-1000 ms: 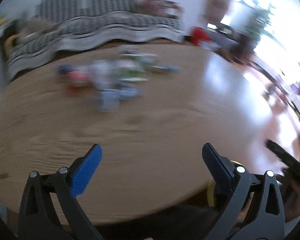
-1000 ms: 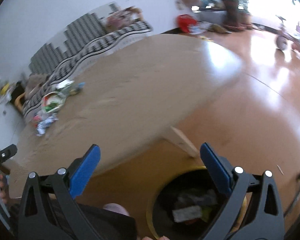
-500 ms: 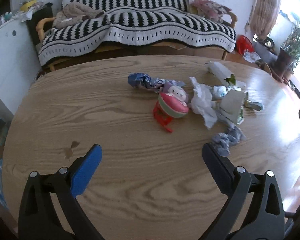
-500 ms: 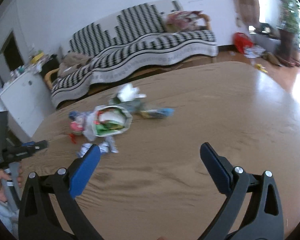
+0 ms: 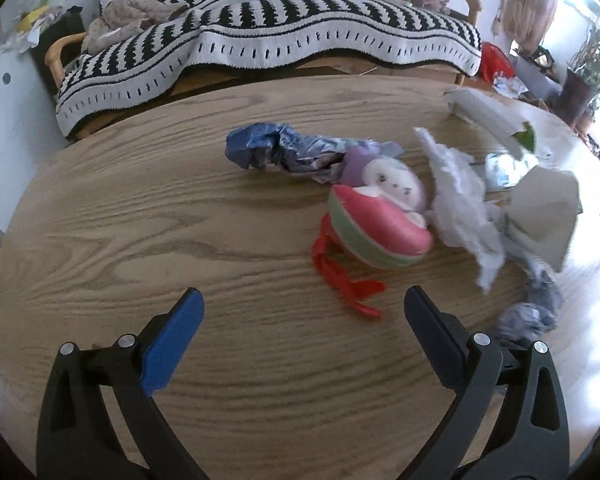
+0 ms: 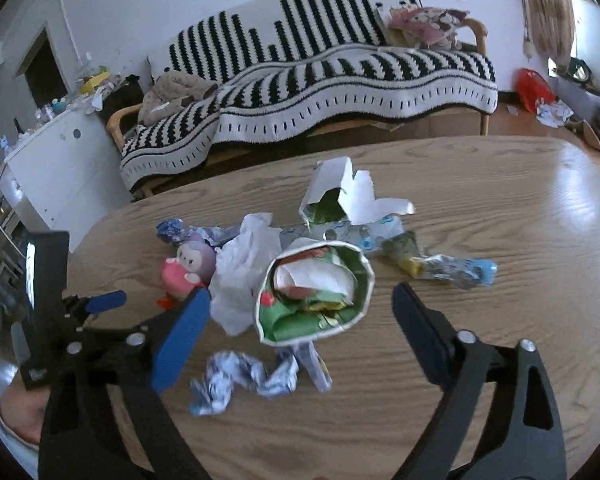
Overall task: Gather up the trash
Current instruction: 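Move both open grippers back over the remaining trash on the table, then grasp the red ribbon with the left gripper while the right gripper grasps the green-white snack bag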
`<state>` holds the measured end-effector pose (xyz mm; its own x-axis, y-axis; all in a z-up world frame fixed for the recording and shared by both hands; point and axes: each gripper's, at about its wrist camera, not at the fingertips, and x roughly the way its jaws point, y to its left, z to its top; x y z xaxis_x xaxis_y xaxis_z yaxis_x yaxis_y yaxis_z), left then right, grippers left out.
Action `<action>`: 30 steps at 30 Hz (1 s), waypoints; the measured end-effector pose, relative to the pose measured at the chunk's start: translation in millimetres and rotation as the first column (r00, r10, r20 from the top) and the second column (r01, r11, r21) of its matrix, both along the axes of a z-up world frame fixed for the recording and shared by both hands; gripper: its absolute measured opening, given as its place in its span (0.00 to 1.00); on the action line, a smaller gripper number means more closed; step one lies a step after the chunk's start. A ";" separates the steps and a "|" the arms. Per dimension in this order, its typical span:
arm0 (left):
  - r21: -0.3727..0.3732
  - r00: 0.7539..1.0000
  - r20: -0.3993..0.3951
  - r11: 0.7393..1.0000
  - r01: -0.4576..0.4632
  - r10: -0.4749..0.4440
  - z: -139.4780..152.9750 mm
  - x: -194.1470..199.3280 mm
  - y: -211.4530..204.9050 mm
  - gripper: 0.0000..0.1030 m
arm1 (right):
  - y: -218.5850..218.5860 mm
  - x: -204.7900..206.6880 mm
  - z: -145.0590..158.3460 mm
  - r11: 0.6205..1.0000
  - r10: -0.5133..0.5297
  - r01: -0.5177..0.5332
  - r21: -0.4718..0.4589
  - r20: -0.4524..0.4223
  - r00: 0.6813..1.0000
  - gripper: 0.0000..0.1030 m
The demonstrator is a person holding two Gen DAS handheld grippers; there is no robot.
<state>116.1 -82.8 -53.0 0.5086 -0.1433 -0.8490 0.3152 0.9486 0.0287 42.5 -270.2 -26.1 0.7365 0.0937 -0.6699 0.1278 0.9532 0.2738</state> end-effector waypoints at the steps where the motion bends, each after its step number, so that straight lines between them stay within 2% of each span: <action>1: 0.000 1.000 -0.007 1.000 0.000 0.000 -3.0 3.1 1.4 0.95 | 1.0 4.6 -3.2 1.000 -0.002 0.002 0.002 -0.006 1.000 0.74; 4: 0.002 1.000 -0.015 1.000 -0.012 0.012 -9.0 8.6 6.0 0.95 | 6.3 13.0 -14.1 1.000 -0.001 0.001 0.009 -0.017 1.000 0.62; 7: -0.007 1.000 -0.007 1.000 -0.027 0.027 -9.4 14.4 10.1 0.95 | 10.3 14.2 -11.0 1.000 -0.013 0.013 -0.012 0.017 1.000 0.51; 11: -0.005 1.000 0.009 1.000 -0.001 0.001 -8.2 18.6 6.1 0.95 | 15.4 18.7 -6.6 0.999 -0.009 0.010 -0.043 0.037 0.999 0.45; 12: 0.002 1.000 0.009 1.000 0.005 -0.005 -9.4 19.7 4.4 0.95 | 13.7 21.5 -9.0 0.999 -0.011 0.012 -0.032 0.028 1.000 0.36; 14: -0.018 1.000 0.021 1.000 0.008 -0.008 -9.4 19.9 3.5 0.88 | 9.0 27.1 -16.4 1.000 -0.011 0.011 0.023 0.012 1.000 0.16; 15: -0.022 0.998 0.057 0.999 0.032 -0.031 -6.2 16.8 2.1 0.66 | 8.8 27.3 -17.5 0.999 -0.008 0.007 0.037 0.014 1.000 0.10; 16: -0.013 0.997 0.071 0.999 0.044 -0.043 -4.1 15.2 0.8 0.34 | 10.0 26.0 -17.9 0.999 0.001 -0.002 0.047 0.021 1.000 0.10; 17: -0.009 0.996 0.070 0.999 0.047 -0.046 -2.3 14.4 0.4 0.16 | 10.7 24.2 -17.9 0.999 0.008 -0.010 0.052 0.027 1.000 0.10; 18: -0.001 0.997 0.061 0.999 0.040 -0.039 -1.1 14.1 1.0 0.08 | 11.2 21.9 -17.0 0.998 0.010 -0.012 0.054 0.034 0.999 0.10; 23: -0.114 0.999 -0.001 0.993 0.035 -0.035 3.1 11.2 11.9 0.07 | 10.5 9.4 -4.5 0.999 0.006 -0.009 0.050 0.065 0.998 0.10; 30: -0.146 0.999 0.029 0.988 0.039 -0.035 25.5 -10.9 14.1 0.07 | 6.4 -14.3 16.7 0.999 -0.012 0.007 0.049 0.102 0.995 0.10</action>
